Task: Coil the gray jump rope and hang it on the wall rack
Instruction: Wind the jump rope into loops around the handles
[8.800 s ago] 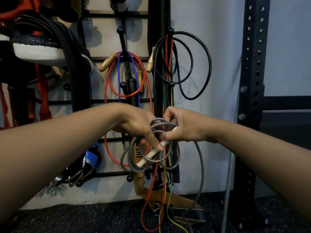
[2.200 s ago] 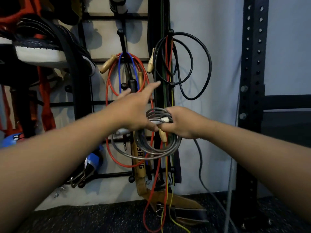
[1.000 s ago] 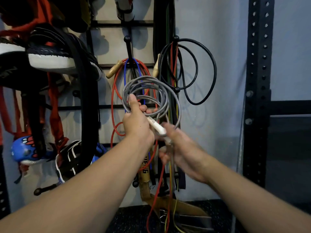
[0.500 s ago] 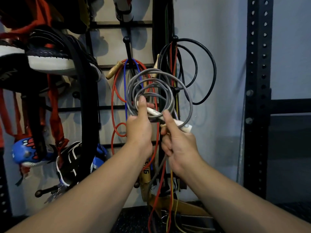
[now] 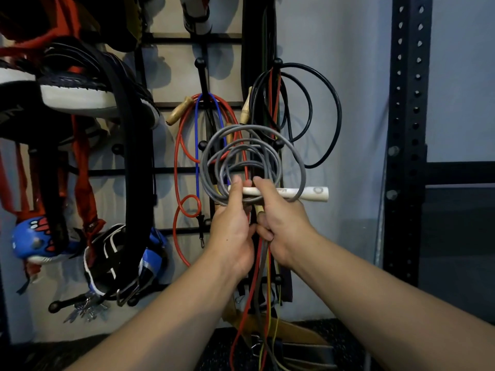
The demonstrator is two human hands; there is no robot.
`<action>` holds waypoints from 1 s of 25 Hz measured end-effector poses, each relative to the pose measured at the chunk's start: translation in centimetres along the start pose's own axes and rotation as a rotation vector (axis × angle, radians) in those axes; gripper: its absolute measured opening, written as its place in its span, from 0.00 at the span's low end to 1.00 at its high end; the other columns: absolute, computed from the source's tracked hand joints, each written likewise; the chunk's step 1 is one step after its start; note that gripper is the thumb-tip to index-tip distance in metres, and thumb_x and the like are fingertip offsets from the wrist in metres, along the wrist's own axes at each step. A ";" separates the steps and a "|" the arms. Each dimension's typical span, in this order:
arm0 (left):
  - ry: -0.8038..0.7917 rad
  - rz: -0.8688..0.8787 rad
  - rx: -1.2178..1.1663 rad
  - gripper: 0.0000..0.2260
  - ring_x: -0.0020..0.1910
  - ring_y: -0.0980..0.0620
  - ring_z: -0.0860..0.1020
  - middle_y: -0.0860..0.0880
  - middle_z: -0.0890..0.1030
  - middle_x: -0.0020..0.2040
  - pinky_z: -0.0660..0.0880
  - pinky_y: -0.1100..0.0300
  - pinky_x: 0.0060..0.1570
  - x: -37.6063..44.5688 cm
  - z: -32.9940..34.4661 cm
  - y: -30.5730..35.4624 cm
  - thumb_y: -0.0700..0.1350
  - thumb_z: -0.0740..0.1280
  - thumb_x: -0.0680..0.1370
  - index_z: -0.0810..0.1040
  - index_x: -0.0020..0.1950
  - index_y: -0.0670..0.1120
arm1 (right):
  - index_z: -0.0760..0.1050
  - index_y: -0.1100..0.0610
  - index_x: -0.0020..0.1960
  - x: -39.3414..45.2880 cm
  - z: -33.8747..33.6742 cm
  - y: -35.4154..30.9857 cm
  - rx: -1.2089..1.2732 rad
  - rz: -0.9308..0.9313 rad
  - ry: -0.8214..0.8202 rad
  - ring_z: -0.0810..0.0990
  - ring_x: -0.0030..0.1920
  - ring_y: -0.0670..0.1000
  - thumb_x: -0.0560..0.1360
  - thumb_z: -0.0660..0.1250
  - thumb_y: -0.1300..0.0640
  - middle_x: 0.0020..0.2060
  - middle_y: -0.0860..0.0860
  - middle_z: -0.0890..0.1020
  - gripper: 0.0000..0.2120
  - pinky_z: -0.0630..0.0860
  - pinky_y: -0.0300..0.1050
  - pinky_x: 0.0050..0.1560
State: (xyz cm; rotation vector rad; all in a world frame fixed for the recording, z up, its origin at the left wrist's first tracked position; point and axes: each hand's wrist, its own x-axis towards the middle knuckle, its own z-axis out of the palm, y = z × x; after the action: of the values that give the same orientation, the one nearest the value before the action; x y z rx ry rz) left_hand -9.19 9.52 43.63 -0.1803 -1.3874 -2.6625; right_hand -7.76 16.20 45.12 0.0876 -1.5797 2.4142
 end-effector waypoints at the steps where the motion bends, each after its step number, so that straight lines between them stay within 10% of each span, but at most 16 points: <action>1: 0.010 -0.010 0.022 0.17 0.36 0.55 0.86 0.47 0.88 0.42 0.79 0.55 0.42 -0.4 -0.1 0.0 0.59 0.69 0.79 0.81 0.54 0.46 | 0.78 0.56 0.37 0.1 -0.4 -0.1 0.005 -0.010 0.012 0.62 0.16 0.44 0.78 0.71 0.52 0.19 0.46 0.70 0.13 0.57 0.38 0.16; 6: 0.067 0.033 0.287 0.38 0.63 0.45 0.80 0.43 0.81 0.67 0.75 0.46 0.59 -0.1 -3.1 0.6 0.46 0.79 0.72 0.65 0.78 0.48 | 0.72 0.57 0.45 1.4 -2.9 -0.3 -0.313 -0.030 -0.055 0.59 0.15 0.44 0.81 0.64 0.54 0.19 0.47 0.64 0.09 0.57 0.34 0.17; 9: 0.028 0.619 0.737 0.51 0.80 0.46 0.60 0.46 0.59 0.82 0.62 0.50 0.73 -1.3 -3.7 3.2 0.44 0.79 0.69 0.50 0.83 0.53 | 0.72 0.55 0.38 2.1 -4.1 -1.4 -0.656 -0.114 -0.093 0.61 0.13 0.41 0.81 0.65 0.56 0.19 0.46 0.68 0.13 0.58 0.33 0.16; 13: -0.489 1.337 1.897 0.53 0.85 0.48 0.40 0.47 0.45 0.87 0.42 0.42 0.81 -2.8 0.1 6.8 0.51 0.71 0.69 0.41 0.85 0.49 | 0.77 0.58 0.41 3.1 -4.2 -2.3 -1.247 -0.257 -0.236 0.73 0.31 0.48 0.80 0.65 0.58 0.34 0.54 0.79 0.10 0.68 0.41 0.30; 17: -0.660 0.924 2.531 0.53 0.84 0.48 0.54 0.43 0.62 0.83 0.45 0.48 0.82 -0.6 4.8 8.2 0.54 0.73 0.75 0.36 0.84 0.45 | 0.81 0.60 0.58 3.0 -3.3 -2.5 -1.423 -0.305 -0.314 0.81 0.49 0.54 0.77 0.72 0.52 0.52 0.56 0.85 0.14 0.78 0.49 0.48; 20: -0.659 0.483 2.475 0.48 0.66 0.44 0.76 0.44 0.78 0.69 0.73 0.52 0.61 1.3 5.4 9.1 0.54 0.79 0.72 0.55 0.84 0.46 | 0.80 0.61 0.47 2.9 -3.2 -3.4 -1.464 -0.330 -0.295 0.79 0.37 0.53 0.74 0.74 0.53 0.37 0.54 0.82 0.11 0.74 0.46 0.36; 25: -0.810 0.267 2.200 0.24 0.53 0.49 0.79 0.50 0.82 0.57 0.72 0.57 0.51 2.7 3.4 8.0 0.44 0.79 0.73 0.78 0.67 0.49 | 0.84 0.62 0.49 2.3 -3.7 -3.6 -1.616 -0.504 -0.344 0.82 0.38 0.56 0.73 0.74 0.54 0.39 0.57 0.85 0.11 0.78 0.47 0.37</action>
State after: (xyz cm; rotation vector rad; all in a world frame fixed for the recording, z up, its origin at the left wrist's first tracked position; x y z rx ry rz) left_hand -10.29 7.65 52.43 -0.9088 -2.9462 0.2658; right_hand -8.78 21.33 47.26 0.4874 -2.6618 0.3351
